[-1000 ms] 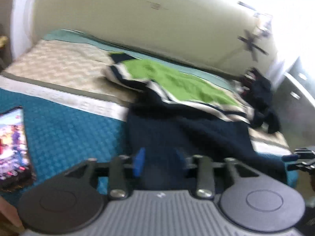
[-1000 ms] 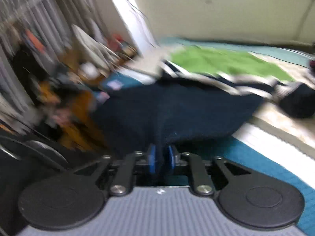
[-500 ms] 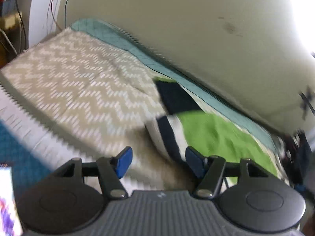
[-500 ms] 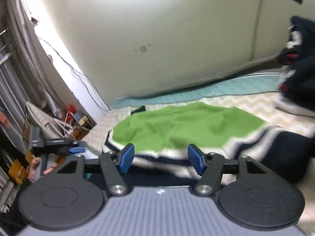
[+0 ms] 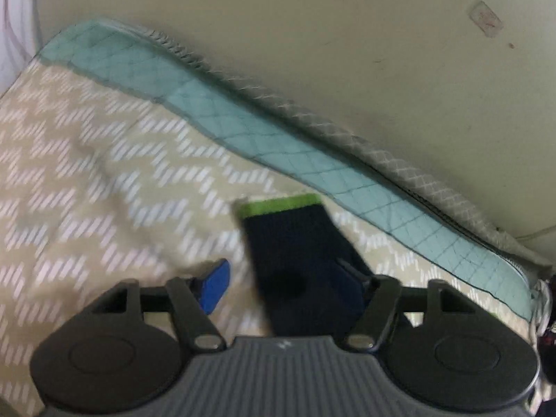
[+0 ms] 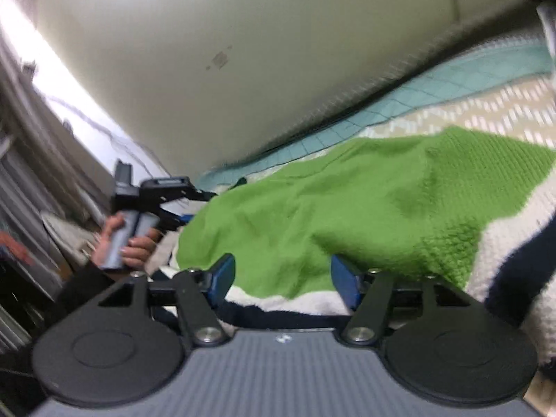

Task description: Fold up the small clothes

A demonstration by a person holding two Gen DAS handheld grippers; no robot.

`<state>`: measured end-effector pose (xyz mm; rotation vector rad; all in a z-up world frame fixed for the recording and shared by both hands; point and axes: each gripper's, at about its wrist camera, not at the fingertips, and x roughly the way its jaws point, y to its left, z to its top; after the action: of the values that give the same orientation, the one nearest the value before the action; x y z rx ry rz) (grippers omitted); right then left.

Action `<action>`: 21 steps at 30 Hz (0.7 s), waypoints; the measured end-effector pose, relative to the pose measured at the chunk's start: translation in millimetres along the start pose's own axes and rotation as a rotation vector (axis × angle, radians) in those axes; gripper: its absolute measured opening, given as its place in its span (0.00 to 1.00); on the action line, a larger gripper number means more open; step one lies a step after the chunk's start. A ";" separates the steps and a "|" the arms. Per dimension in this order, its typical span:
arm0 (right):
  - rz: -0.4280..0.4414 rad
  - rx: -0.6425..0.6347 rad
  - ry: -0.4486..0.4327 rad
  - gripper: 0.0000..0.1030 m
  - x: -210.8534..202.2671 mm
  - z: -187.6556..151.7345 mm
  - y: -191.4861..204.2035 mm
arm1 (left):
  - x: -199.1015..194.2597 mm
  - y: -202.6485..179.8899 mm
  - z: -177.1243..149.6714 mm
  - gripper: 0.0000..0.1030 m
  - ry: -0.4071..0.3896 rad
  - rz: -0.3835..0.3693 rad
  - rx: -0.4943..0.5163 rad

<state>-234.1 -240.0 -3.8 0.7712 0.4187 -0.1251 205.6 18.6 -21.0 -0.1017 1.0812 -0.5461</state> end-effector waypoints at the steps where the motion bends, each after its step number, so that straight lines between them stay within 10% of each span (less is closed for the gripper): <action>1: 0.017 0.015 -0.005 0.52 -0.7 0.6 -2.5 | 3.0 -4.2 -1.3 0.14 -0.002 0.015 0.019; 7: 0.031 0.013 -0.004 0.53 1.1 1.3 -0.6 | -39.4 11.9 -2.2 0.05 -0.156 0.072 -0.008; 14: 0.028 0.007 -0.001 0.53 2.7 1.7 -2.6 | -176.0 125.9 0.1 0.05 -0.444 0.348 -0.270; 21: 0.030 0.005 0.001 0.53 2.7 1.9 -3.5 | -206.8 173.5 -43.5 0.13 -0.350 0.425 -0.420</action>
<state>-232.0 -243.7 -6.0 0.7826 0.4077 -0.0980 160.0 273.6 66.7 -0.3142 0.8264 0.0878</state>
